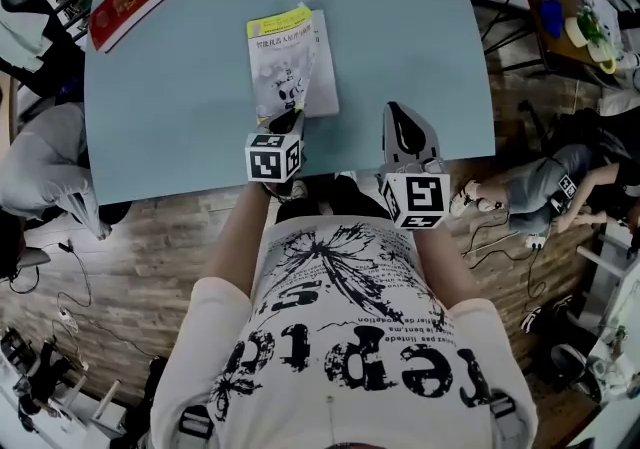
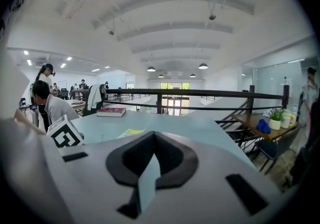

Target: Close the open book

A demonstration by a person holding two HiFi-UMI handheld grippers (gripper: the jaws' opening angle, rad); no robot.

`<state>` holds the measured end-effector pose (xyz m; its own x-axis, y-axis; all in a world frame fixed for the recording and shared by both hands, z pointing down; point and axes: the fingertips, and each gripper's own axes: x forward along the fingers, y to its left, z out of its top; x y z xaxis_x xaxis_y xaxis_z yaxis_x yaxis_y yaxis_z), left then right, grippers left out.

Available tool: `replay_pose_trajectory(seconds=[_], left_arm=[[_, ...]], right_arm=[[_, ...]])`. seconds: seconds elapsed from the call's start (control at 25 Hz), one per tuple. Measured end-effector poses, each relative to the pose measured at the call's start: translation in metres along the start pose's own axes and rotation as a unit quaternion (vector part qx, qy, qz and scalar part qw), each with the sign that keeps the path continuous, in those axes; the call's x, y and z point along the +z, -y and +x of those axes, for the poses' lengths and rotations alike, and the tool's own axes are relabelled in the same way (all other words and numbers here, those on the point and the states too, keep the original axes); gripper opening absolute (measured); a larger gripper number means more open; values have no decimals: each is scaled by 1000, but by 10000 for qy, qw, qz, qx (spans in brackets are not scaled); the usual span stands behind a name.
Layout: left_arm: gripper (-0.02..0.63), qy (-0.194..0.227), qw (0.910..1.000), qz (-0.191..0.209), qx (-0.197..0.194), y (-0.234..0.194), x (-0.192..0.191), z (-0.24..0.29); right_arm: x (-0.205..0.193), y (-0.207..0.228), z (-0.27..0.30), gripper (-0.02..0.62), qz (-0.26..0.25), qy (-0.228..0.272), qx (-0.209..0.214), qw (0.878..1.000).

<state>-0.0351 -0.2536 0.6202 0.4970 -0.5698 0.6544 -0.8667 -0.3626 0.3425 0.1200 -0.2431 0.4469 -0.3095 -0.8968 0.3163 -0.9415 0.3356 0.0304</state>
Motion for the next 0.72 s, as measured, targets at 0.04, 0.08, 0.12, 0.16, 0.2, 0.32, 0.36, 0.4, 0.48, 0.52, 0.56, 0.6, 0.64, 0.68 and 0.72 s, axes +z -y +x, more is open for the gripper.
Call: replay_pose_trajectory(seconds=[0.04,0.08,0.12,0.16,0.2,0.32,0.36,0.4,0.48,0.52,0.56,0.6,0.64,0.68,0.72], left_arm=[[46,-94,9999,111,7,1,-2,2],[63,-183,9996,230,0,3,-4,5],[84,-258,9991,344,-17,6,-6,7],[104,-314,9985,441,-34,9,-7,8],[118,-355,9980,520,-47,11,-8,9],[141,-448,9965,702,-119,16,-10,9],[157,-470,9959,748,-168,18,-10,9],[173,-493,9954,787,-216,20,-11,10],[183,-544,9946,843,-259,21,-12,9],[183,-547,9945,859,-242,20,-11,8],[183,-514,9947,873,-196,20,-9,6],[181,-442,9949,893,-131,19,-4,3],[181,-347,9951,925,-60,18,1,-2],[176,-241,9950,965,10,18,8,-7],[161,-126,9948,1004,77,18,15,-14]], right_arm=[[-1,0,1,11,11,-17,1,10000],[-2,0,1,11,12,-32,4,10000],[-3,0,1,11,8,-43,8,10000],[-3,0,2,11,1,-51,11,10000],[-3,0,2,11,-6,-56,13,10000],[-3,1,1,11,-8,-59,10,10000],[-3,1,1,11,-7,-57,10,10000],[-3,0,2,11,-5,-58,12,10000],[-3,-1,3,11,4,-67,31,10000],[-3,-2,4,11,8,-69,46,10000],[-2,-3,4,11,14,-64,61,10000],[-1,-4,5,11,19,-49,74,10000],[2,-5,5,11,23,-28,87,10000],[4,-6,5,11,24,-3,101,9999],[7,-7,5,11,21,22,120,9999]])
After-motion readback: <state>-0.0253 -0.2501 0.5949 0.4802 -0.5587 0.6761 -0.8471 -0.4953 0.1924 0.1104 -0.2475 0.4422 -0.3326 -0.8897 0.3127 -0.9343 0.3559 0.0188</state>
